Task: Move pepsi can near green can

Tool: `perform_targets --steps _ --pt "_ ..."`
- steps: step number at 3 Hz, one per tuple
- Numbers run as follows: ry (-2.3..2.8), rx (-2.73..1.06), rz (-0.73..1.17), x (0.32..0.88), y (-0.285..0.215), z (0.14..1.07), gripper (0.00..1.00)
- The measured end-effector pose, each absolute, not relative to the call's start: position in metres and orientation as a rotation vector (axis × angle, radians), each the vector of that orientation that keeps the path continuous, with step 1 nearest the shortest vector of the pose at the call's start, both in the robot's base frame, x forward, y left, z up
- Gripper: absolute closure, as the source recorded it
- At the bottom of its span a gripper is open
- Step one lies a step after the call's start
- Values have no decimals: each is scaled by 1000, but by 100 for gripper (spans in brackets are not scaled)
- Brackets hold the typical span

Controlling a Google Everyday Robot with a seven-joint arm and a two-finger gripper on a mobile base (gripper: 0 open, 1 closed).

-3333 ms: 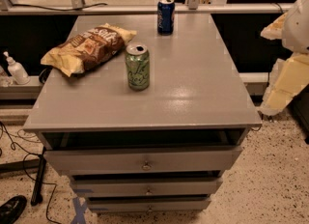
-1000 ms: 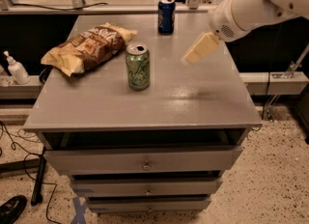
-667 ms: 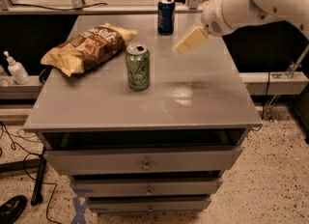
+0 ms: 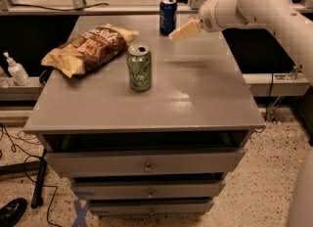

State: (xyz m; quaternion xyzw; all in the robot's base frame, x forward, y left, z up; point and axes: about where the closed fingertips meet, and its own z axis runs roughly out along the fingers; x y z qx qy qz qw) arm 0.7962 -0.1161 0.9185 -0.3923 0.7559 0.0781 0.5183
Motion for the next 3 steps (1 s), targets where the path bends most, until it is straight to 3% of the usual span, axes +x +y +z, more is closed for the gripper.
perform_targets --steps 3 --pt "1751 -704 387 896 -91 894 0"
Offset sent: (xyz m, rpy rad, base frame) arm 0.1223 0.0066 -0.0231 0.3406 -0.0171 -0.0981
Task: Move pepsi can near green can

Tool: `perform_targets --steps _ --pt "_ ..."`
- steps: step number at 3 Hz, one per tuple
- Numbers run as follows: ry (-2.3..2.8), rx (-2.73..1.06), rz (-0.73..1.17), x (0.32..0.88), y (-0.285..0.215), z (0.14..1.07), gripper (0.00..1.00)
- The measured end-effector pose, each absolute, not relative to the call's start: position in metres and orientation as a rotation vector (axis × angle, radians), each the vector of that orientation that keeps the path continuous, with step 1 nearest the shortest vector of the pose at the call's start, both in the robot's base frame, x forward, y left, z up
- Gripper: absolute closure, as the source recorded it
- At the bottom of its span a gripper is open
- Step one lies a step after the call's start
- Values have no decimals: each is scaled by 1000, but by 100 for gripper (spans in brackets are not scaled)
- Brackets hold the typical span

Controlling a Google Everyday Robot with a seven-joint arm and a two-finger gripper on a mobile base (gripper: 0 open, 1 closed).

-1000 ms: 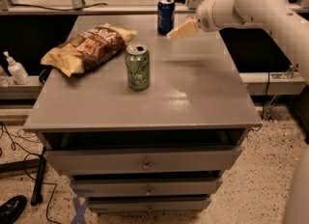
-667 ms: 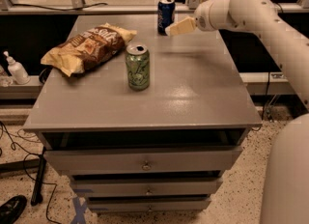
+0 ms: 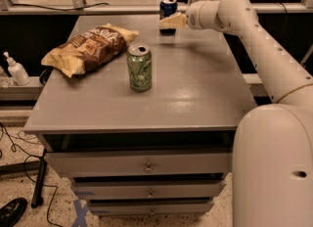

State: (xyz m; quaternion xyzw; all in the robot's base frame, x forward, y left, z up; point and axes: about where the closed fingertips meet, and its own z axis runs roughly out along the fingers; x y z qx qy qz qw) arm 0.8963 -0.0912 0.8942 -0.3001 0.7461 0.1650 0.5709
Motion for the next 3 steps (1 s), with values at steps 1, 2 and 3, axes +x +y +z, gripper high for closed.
perform_targets --steps 1,2,3 --pt "1734 -716 441 910 -68 890 0" --pt "1738 -762 470 912 -49 883 17" --pt "1758 -779 474 910 -49 877 41"
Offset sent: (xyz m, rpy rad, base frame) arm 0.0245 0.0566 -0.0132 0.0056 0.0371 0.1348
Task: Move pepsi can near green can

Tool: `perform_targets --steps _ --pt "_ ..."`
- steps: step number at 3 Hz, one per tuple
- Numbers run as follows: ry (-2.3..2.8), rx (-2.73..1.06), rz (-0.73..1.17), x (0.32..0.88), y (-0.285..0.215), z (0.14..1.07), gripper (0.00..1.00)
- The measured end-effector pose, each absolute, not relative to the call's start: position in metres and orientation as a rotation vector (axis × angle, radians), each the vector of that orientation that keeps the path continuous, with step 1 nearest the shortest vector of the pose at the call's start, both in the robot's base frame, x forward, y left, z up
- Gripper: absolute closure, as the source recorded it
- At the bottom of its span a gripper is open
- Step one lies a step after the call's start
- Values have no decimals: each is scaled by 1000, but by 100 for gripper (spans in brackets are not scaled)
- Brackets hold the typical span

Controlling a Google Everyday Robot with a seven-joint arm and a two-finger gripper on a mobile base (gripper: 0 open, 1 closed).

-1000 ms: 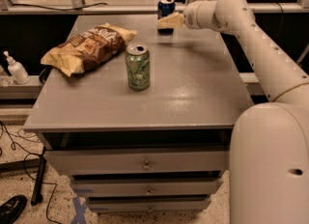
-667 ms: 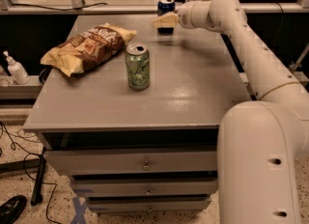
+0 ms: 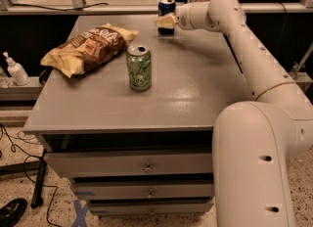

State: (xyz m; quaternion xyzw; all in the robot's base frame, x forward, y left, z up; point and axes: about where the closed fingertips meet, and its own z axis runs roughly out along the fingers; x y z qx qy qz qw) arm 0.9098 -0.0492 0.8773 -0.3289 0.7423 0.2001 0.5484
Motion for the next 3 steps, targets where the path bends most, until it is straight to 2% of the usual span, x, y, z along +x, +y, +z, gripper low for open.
perform_targets --steps 2,3 --pt "1762 -788 496 884 -66 884 88" --pt "1746 -817 514 849 -76 900 100"
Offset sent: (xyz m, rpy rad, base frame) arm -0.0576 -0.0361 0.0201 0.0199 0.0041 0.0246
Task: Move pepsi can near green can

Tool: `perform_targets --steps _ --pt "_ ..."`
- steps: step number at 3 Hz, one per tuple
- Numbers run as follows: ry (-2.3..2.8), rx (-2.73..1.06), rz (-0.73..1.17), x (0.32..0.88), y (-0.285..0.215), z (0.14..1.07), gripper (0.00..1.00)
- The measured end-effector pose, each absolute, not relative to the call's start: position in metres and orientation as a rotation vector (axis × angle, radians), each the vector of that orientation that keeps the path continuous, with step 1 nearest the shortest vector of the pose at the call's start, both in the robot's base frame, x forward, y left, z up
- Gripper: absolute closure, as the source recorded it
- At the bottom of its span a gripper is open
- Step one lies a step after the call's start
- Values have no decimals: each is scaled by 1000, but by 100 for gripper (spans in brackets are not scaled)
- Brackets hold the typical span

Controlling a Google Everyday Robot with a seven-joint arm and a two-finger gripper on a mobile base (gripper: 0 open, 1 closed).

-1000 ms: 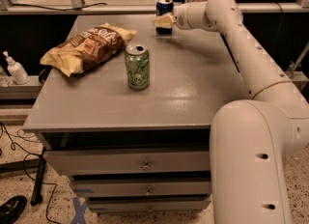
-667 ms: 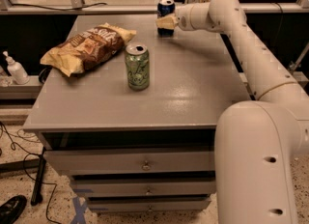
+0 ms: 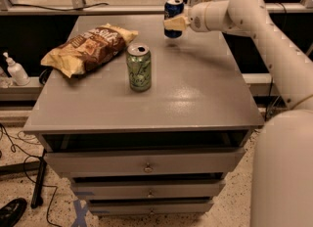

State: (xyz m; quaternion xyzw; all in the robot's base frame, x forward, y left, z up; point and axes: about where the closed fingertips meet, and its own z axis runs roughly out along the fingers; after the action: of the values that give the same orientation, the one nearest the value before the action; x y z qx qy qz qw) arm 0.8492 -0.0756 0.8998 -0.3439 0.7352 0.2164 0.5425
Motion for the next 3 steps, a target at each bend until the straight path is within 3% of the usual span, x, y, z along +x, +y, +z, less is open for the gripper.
perform_targets --steps 3 --pt "1677 -952 496 684 -101 923 100"
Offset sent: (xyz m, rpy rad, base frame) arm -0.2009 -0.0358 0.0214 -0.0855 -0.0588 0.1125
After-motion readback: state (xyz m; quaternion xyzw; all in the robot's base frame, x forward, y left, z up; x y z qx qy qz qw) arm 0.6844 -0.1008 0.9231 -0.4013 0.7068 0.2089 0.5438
